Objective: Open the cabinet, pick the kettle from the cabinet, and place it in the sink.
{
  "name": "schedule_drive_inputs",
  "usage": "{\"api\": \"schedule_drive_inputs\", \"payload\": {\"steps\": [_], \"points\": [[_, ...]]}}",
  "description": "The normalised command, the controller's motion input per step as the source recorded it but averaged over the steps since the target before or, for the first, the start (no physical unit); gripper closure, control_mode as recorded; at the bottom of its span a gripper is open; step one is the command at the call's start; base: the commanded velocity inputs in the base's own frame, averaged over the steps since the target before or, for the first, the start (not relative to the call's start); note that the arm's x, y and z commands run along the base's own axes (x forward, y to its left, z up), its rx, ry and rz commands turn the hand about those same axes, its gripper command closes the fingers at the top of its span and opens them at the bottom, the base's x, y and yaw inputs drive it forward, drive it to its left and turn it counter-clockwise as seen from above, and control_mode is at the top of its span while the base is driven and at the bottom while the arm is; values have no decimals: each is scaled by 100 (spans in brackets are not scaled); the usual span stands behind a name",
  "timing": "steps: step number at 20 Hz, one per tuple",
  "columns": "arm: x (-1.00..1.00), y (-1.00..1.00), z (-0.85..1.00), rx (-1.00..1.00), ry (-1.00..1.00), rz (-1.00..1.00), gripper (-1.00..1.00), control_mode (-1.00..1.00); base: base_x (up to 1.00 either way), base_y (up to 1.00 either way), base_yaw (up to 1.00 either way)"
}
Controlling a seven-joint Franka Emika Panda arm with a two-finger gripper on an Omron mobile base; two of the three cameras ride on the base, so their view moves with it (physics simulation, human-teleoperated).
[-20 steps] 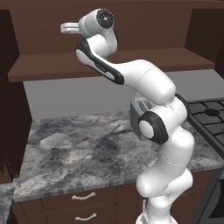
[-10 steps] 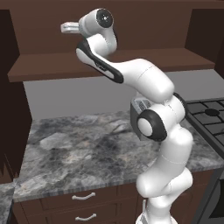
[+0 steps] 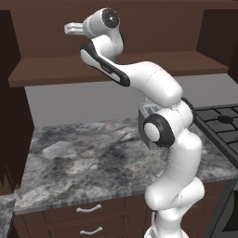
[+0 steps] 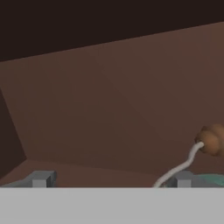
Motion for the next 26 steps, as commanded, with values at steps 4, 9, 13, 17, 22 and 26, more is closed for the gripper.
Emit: {"api": "schedule_drive_inputs", "payload": {"steps": [4,9,13,17,22,26], "points": [[12,9,0,0,5,0,100,-100,0,0,0],[8,11,0,0,2,0,100,-100,0,0,0],[4,7,0,0,0,0,100,-100,0,0,0],[0,3,0,0,0,0,100,-100,0,0,0],[0,1,0,0,0,0,100,-100,0,0,0],[0,0,0,0,0,0,100,-100,0,0,0]]}}
